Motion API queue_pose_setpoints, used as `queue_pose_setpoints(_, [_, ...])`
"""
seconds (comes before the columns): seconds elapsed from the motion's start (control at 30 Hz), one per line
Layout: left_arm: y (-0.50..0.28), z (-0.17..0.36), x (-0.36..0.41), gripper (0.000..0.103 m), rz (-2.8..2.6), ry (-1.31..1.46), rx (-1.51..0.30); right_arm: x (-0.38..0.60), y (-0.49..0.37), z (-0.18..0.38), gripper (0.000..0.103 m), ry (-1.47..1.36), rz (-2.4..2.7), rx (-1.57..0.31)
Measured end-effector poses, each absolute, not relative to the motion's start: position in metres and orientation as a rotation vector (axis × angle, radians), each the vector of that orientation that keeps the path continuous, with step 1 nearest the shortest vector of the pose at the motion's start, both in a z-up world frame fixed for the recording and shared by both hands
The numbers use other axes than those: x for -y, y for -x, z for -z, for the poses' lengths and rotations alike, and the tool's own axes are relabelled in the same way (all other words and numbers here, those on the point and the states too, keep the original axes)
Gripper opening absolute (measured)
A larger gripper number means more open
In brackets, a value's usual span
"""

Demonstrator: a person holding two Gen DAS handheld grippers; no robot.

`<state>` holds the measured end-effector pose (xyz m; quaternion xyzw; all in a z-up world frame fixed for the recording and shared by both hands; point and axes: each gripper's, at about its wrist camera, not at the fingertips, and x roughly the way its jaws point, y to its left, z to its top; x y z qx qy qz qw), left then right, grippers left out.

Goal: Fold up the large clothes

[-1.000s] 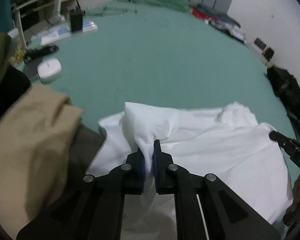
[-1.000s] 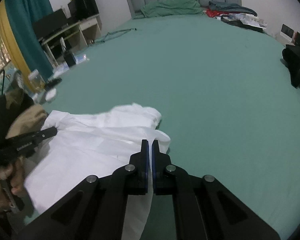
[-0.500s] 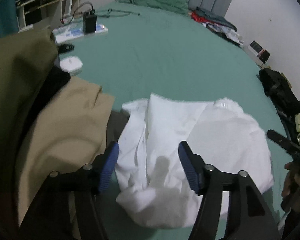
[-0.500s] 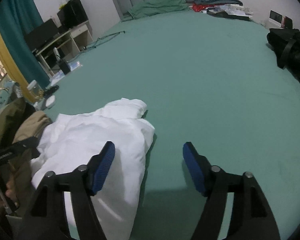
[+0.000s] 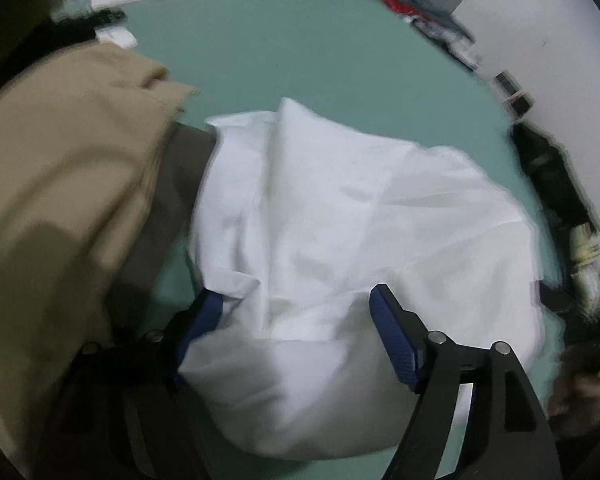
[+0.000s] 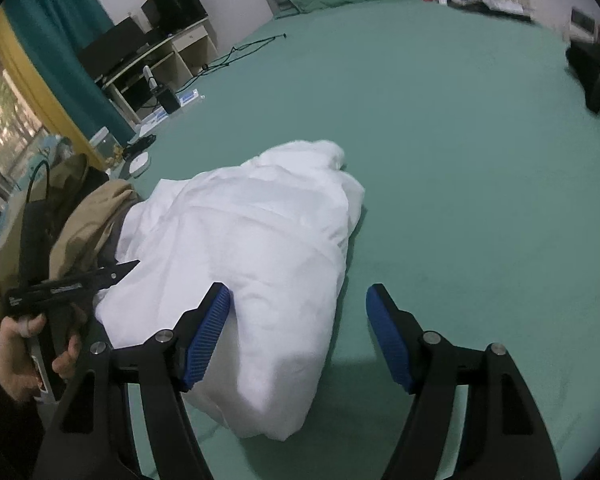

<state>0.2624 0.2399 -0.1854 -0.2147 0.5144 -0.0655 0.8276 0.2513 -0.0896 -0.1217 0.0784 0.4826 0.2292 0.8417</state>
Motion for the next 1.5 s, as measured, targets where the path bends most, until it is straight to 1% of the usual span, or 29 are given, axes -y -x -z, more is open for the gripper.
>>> queue_pose_setpoints(0.03, [-0.262,0.187,-0.24,0.082,0.161,0.483,-1.091,0.09,-0.253,0.126,0.072,-0.178,-0.489,-1.027])
queue_pose_setpoints(0.17, [-0.263,0.19,-0.241,0.083,0.215,0.586,-1.064,0.082,-0.258,0.145,0.077,-0.144,-0.486,-1.065])
queue_pose_setpoints(0.2, [-0.263,0.192,-0.239,0.085,0.228,0.603,-1.062,0.078,-0.26,0.15,0.079,-0.137,-0.485,-1.072])
queue_pose_setpoints(0.23, [-0.263,0.193,-0.237,0.087,0.242,0.614,-1.059,0.074,-0.26,0.152,0.082,-0.127,-0.479,-1.066])
queue_pose_setpoints(0.3, [-0.265,0.194,-0.229,0.089,0.269,0.617,-1.053,0.064,-0.261,0.152,0.083,-0.074,-0.467,-1.044])
queue_pose_setpoints(0.43, [-0.265,0.192,-0.211,0.094,0.343,0.598,-1.046,0.054,-0.265,0.153,0.083,-0.049,-0.46,-1.046])
queue_pose_setpoints(0.63, [-0.259,0.192,-0.201,0.095,0.367,0.596,-1.029,0.054,-0.267,0.152,0.083,-0.036,-0.467,-1.051])
queue_pose_setpoints(0.7, [-0.26,0.195,-0.194,0.095,0.335,0.536,-1.041,0.052,-0.266,0.151,0.082,-0.046,-0.463,-1.05])
queue_pose_setpoints(0.83, [-0.26,0.191,-0.182,0.095,0.279,0.392,-1.046,0.051,-0.263,0.15,0.072,-0.084,-0.495,-1.043])
queue_pose_setpoints(1.0, [-0.263,0.187,-0.175,0.095,0.227,0.342,-1.02,0.05,-0.266,0.155,0.072,-0.142,-0.512,-1.02])
queue_pose_setpoints(1.1, [-0.266,0.187,-0.163,0.095,0.203,0.244,-1.007,0.045,-0.268,0.158,0.072,-0.184,-0.517,-1.004])
queue_pose_setpoints(1.13, [-0.267,0.186,-0.162,0.093,0.199,0.233,-1.004,0.039,-0.267,0.158,0.072,-0.166,-0.519,-1.0])
queue_pose_setpoints(1.17, [-0.267,0.185,-0.162,0.091,0.195,0.23,-0.996,0.037,-0.266,0.158,0.068,-0.158,-0.516,-0.999])
queue_pose_setpoints(1.2, [-0.266,0.184,-0.164,0.085,0.188,0.232,-0.994,0.036,-0.266,0.158,0.068,-0.168,-0.511,-1.001])
queue_pose_setpoints(1.23, [-0.265,0.183,-0.168,0.076,0.184,0.229,-0.993,0.035,-0.267,0.158,0.066,-0.18,-0.518,-1.005])
queue_pose_setpoints(1.27, [-0.265,0.181,-0.169,0.071,0.182,0.225,-0.988,0.034,-0.267,0.158,0.062,-0.178,-0.525,-1.008])
queue_pose_setpoints(1.3, [-0.265,0.182,-0.172,0.058,0.182,0.224,-0.983,0.033,-0.267,0.157,0.059,-0.18,-0.53,-1.009])
queue_pose_setpoints(1.33, [-0.264,0.181,-0.173,0.044,0.176,0.225,-0.975,0.032,-0.267,0.158,0.052,-0.193,-0.541,-1.011])
queue_pose_setpoints(1.37, [-0.263,0.181,-0.175,0.039,0.165,0.227,-0.97,0.032,-0.268,0.158,0.044,-0.206,-0.548,-1.013])
queue_pose_setpoints(1.4, [-0.266,0.181,-0.175,0.032,0.16,0.23,-0.968,0.032,-0.268,0.158,0.041,-0.228,-0.562,-1.011])
queue_pose_setpoints(1.43, [-0.265,0.181,-0.177,0.029,0.16,0.233,-0.965,0.031,-0.267,0.157,0.035,-0.231,-0.569,-1.009])
queue_pose_setpoints(1.5, [-0.262,0.18,-0.181,0.025,0.164,0.238,-0.962,0.029,-0.265,0.154,0.031,-0.223,-0.586,-0.996])
